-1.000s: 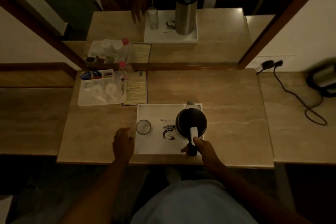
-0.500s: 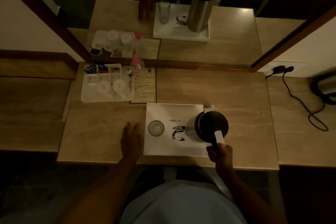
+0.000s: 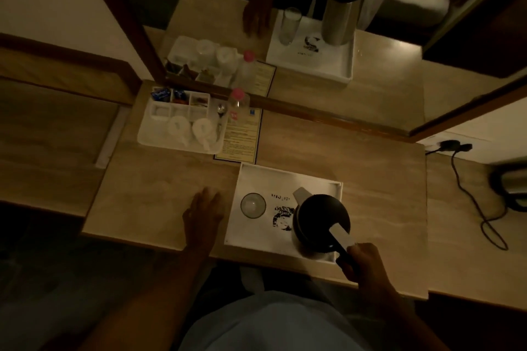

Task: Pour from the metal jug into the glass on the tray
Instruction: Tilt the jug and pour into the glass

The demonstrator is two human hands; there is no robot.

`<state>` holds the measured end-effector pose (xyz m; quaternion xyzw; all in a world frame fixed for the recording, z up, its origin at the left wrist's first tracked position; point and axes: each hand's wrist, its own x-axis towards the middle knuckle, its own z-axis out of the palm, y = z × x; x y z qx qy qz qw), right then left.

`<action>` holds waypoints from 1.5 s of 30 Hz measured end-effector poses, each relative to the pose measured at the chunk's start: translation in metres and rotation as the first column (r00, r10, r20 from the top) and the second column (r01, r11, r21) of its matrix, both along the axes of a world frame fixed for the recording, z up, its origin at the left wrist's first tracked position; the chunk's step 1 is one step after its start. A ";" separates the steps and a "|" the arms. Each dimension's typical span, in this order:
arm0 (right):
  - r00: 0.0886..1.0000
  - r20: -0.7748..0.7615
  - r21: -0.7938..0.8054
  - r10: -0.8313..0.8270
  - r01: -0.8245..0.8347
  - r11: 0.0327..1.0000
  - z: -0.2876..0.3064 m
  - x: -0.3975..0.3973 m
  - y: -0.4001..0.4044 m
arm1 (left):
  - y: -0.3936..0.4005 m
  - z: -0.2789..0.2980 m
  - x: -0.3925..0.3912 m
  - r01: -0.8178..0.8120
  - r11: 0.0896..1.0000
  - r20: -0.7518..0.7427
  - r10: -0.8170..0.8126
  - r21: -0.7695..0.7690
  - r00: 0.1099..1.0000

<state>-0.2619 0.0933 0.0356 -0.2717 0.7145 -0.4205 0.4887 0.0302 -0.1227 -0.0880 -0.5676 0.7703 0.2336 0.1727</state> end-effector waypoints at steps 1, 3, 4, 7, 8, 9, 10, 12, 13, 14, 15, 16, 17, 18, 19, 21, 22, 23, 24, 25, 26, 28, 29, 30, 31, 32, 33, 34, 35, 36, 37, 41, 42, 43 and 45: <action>0.999 -0.006 0.016 0.034 -0.034 0.999 0.004 0.000 -0.003 | 0.000 0.000 0.000 -0.011 1.000 -0.003 0.011 0.004 1.000; 0.995 -0.017 0.038 0.101 -0.100 0.994 0.014 -0.001 -0.012 | 0.000 0.000 -0.001 -0.042 0.999 -0.019 0.042 0.019 0.999; 0.989 -0.029 0.045 0.143 -0.141 0.989 0.019 0.000 -0.018 | 0.000 0.000 -0.001 -0.051 0.998 -0.021 0.051 0.026 0.998; 0.963 -0.089 0.076 0.254 -0.248 0.966 0.032 0.001 -0.038 | -0.002 0.000 0.000 -0.050 0.998 0.007 0.049 0.035 0.999; 0.956 -0.100 0.092 0.276 -0.267 0.959 0.035 0.000 -0.042 | -0.003 0.000 -0.001 -0.043 0.998 0.011 0.043 0.039 0.999; 0.945 -0.113 0.113 0.307 -0.295 0.949 0.037 -0.001 -0.048 | -0.003 0.000 0.000 -0.047 0.998 0.011 0.047 0.042 0.999; 0.935 -0.120 0.134 0.332 -0.316 0.939 0.038 -0.001 -0.052 | -0.004 0.000 0.000 -0.048 0.998 0.011 0.047 0.044 0.999; 0.919 -0.124 0.181 0.374 -0.349 0.919 0.039 -0.002 -0.060 | -0.003 0.000 0.001 -0.049 0.998 0.015 0.048 0.048 0.999; 0.915 -0.118 0.202 0.385 -0.357 0.912 0.040 -0.002 -0.063 | -0.003 0.000 0.001 -0.045 0.998 0.017 0.044 0.050 0.999; 0.909 -0.110 0.225 0.401 -0.370 0.901 0.040 -0.002 -0.067 | -0.004 0.000 0.001 -0.049 0.997 0.017 0.048 0.054 0.999; 0.905 -0.102 0.245 0.413 -0.379 0.892 0.040 -0.002 -0.070 | -0.004 0.000 0.001 -0.051 0.997 0.015 0.050 0.058 0.999; 0.901 -0.089 0.265 0.424 -0.389 0.882 0.041 -0.001 -0.073 | -0.004 0.000 0.001 -0.055 0.997 0.012 0.054 0.060 0.998; 0.898 -0.074 0.283 0.434 -0.398 0.873 0.041 -0.001 -0.075 | -0.005 0.000 0.001 -0.057 0.996 0.008 0.057 0.061 0.998; 0.894 -0.060 0.299 0.444 -0.408 0.863 0.042 -0.001 -0.078 | -0.005 0.000 0.001 -0.057 0.996 0.005 0.057 0.064 0.998; 0.888 -0.054 0.314 0.457 -0.419 0.852 0.042 -0.001 -0.081 | -0.005 -0.001 0.002 -0.058 0.996 0.005 0.058 0.069 0.998; 0.884 -0.032 0.337 0.466 -0.429 0.838 0.043 0.000 -0.086 | -0.006 -0.002 0.003 -0.057 0.995 0.005 0.057 0.077 0.998; 0.886 -0.012 0.343 0.463 -0.431 0.834 0.044 0.001 -0.088 | -0.006 -0.003 0.004 -0.057 0.995 0.002 0.057 0.078 0.998; 0.888 0.010 0.349 0.460 -0.434 0.830 0.045 0.001 -0.090 | -0.006 -0.003 0.004 -0.055 0.995 0.000 0.055 0.077 0.998; 0.885 0.028 0.356 0.464 -0.442 0.823 0.045 0.001 -0.093 | -0.006 -0.003 0.004 -0.057 0.995 -0.002 0.057 0.076 0.998; 0.883 0.042 0.368 0.467 -0.449 0.814 0.046 0.002 -0.096 | -0.006 -0.004 0.005 -0.060 0.995 -0.004 0.061 0.077 0.998; 0.882 0.056 0.384 0.469 -0.452 0.805 0.046 0.002 -0.098 | -0.005 -0.004 0.005 -0.068 0.995 -0.008 0.069 0.079 0.998; 0.882 0.079 0.413 0.464 -0.453 0.790 0.045 0.002 -0.102 | -0.006 -0.004 0.005 -0.077 0.994 -0.017 0.078 0.081 0.997; 0.881 0.087 0.429 0.464 -0.454 0.781 0.045 0.002 -0.104 | -0.006 -0.005 0.005 -0.080 0.994 -0.022 0.082 0.081 0.996; 0.881 0.089 0.442 0.464 -0.453 0.774 0.045 0.002 -0.106 | -0.006 -0.005 0.005 -0.080 0.994 -0.027 0.083 0.080 0.996; 0.878 0.084 0.453 0.470 -0.454 0.767 0.045 0.002 -0.108 | -0.006 -0.005 0.005 -0.081 0.994 -0.030 0.084 0.078 0.996; 0.875 0.079 0.460 0.478 -0.458 0.761 0.044 0.001 -0.110 | -0.007 -0.005 0.005 -0.080 0.994 -0.031 0.083 0.075 0.996; 0.870 0.077 0.468 0.487 -0.463 0.753 0.044 0.001 -0.113 | -0.007 -0.005 0.004 -0.078 0.994 -0.031 0.081 0.072 0.996; 0.865 0.076 0.476 0.496 -0.468 0.745 0.044 0.001 -0.115 | -0.008 -0.005 0.004 -0.079 0.994 -0.029 0.082 0.074 0.996; 0.859 0.071 0.486 0.507 -0.474 0.735 0.044 0.002 -0.118 | -0.008 -0.005 0.004 -0.081 0.994 -0.028 0.083 0.078 0.996; 0.852 0.062 0.500 0.520 -0.477 0.723 0.044 0.002 -0.120 | -0.009 -0.005 0.004 -0.083 0.993 -0.026 0.086 0.082 0.996; 0.846 0.052 0.516 0.531 -0.477 0.711 0.045 0.003 -0.122 | -0.008 -0.005 0.003 -0.084 0.993 -0.022 0.086 0.085 0.996; 0.833 0.042 0.568 0.552 -0.474 0.673 0.048 0.007 -0.130 | -0.008 -0.005 0.004 -0.080 0.994 -0.006 0.080 0.079 0.997; 0.834 0.045 0.577 0.550 -0.471 0.667 0.049 0.007 -0.132 | -0.008 -0.006 0.003 -0.077 0.994 -0.005 0.078 0.079 0.997; 0.834 0.047 0.583 0.551 -0.470 0.662 0.050 0.008 -0.133 | -0.009 -0.006 0.003 -0.077 0.994 -0.004 0.078 0.082 0.997; 0.831 0.052 0.590 0.554 -0.473 0.654 0.052 0.010 -0.135 | -0.009 -0.006 0.003 -0.079 0.993 -0.001 0.080 0.091 0.997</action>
